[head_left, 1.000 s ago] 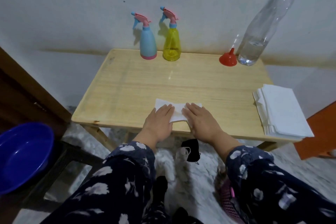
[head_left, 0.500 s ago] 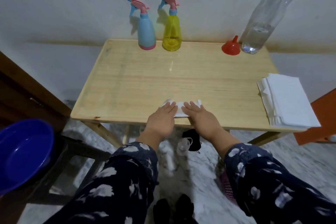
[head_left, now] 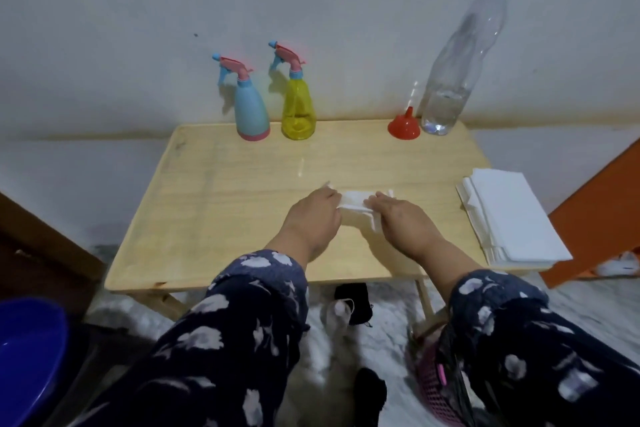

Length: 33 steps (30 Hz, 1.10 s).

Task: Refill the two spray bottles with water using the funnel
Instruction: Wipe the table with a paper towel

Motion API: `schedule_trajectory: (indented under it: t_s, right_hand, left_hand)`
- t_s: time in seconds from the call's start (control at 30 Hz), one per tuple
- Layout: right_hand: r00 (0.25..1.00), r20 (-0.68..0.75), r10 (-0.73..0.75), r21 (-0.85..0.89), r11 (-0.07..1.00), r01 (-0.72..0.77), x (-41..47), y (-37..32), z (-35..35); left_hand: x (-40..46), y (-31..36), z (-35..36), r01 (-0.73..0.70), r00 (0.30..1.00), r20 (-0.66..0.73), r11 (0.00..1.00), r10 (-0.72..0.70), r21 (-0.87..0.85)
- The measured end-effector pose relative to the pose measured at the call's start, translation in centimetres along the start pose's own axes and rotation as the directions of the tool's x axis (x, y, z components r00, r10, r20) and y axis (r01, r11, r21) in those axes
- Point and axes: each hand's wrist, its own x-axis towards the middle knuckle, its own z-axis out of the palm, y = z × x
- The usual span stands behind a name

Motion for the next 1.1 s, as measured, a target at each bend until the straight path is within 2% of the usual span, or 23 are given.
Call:
schedule_trajectory:
  t_s: [0.3, 0.4, 0.5, 0.57, 0.67, 0.93, 1.1]
  right_hand:
    - [1.000, -0.009, -0.026, -0.012, 1.000, 0.026, 10.4, 8.1, -2.0]
    - [0.999, -0.010, -0.040, -0.019, 0.999, 0.040, 14.4, 10.7, -1.6]
    - [0.997, 0.047, -0.055, -0.017, 0.998, 0.055, 16.9, 12.7, -0.5]
    - [0.992, 0.119, -0.043, 0.033, 0.999, 0.039, 17.4, 13.6, 0.7]
    - [0.991, 0.126, -0.035, 0.095, 0.995, 0.023, 17.5, 14.5, 2.1]
    - [0.986, 0.157, -0.062, -0.069, 0.995, 0.073, 18.5, 15.0, 2.5]
    - [0.983, 0.177, -0.050, -0.060, 0.996, 0.061, 17.4, 14.6, 2.0]
  left_hand:
    - [12.5, -1.4, 2.2, 0.037, 0.998, -0.050, 0.999, -0.038, -0.030]
    - [16.7, -2.6, 3.3, 0.048, 0.999, 0.002, 0.999, -0.048, 0.002]
    - [19.2, -3.8, 4.4, 0.077, 0.988, 0.133, 0.997, -0.080, 0.028]
    - [19.6, -4.2, 5.0, 0.099, 0.979, 0.176, 0.995, -0.100, 0.011]
    - [19.9, -4.3, 5.4, 0.089, 0.987, 0.130, 0.996, -0.092, 0.029]
    - [20.6, -4.3, 6.3, 0.123, 0.982, 0.136, 0.988, -0.134, 0.088]
    - [19.9, -3.8, 6.1, 0.134, 0.978, 0.150, 0.987, -0.146, 0.088]
